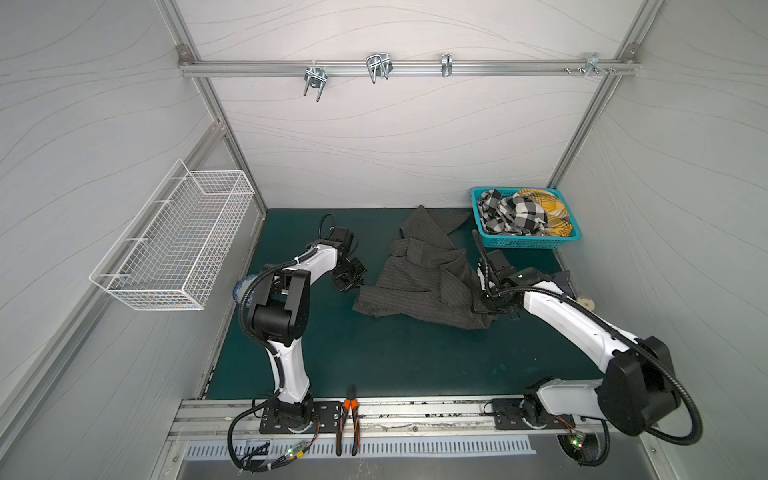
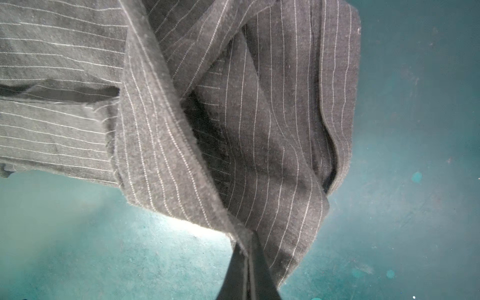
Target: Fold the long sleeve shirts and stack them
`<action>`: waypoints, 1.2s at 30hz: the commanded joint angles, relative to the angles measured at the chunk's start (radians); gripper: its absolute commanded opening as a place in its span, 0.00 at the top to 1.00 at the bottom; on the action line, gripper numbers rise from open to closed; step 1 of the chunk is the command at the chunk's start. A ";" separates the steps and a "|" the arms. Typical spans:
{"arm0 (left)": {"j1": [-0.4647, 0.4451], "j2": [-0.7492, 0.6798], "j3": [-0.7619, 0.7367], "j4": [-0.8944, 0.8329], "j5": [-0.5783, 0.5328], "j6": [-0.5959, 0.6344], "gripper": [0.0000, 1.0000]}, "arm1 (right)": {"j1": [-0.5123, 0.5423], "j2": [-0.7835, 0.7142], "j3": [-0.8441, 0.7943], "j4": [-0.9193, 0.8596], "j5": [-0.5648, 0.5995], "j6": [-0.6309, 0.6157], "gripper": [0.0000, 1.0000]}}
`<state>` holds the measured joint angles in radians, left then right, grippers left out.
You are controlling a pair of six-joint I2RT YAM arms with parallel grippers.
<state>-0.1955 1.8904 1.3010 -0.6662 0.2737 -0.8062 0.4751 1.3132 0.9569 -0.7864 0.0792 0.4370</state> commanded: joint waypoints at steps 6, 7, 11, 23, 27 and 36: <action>0.131 -0.085 0.595 -0.224 -0.321 0.055 1.00 | -0.241 0.233 0.535 0.013 -0.164 -0.040 1.00; 0.148 -0.087 0.713 -0.252 -0.342 0.048 1.00 | -0.269 0.267 0.659 -0.006 -0.194 -0.041 1.00; 0.156 -0.152 0.952 -0.275 -0.466 0.060 1.00 | -0.305 0.307 1.007 -0.024 -0.272 -0.077 1.00; 0.154 -0.607 0.082 -0.173 -0.410 0.074 1.00 | -0.319 -0.015 0.408 0.137 -0.280 -0.066 1.00; 0.145 -0.729 -0.302 -0.141 -0.278 0.050 1.00 | -0.304 -0.127 -0.004 0.227 -0.261 -0.010 1.00; 0.132 -0.919 -0.551 -0.192 -0.293 0.021 0.05 | -0.158 -0.126 -0.314 0.247 -0.175 0.063 1.00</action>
<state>-0.0711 1.0042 0.6857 -0.8921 0.0341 -0.7837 0.3069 1.2133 0.6518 -0.5797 -0.1497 0.4633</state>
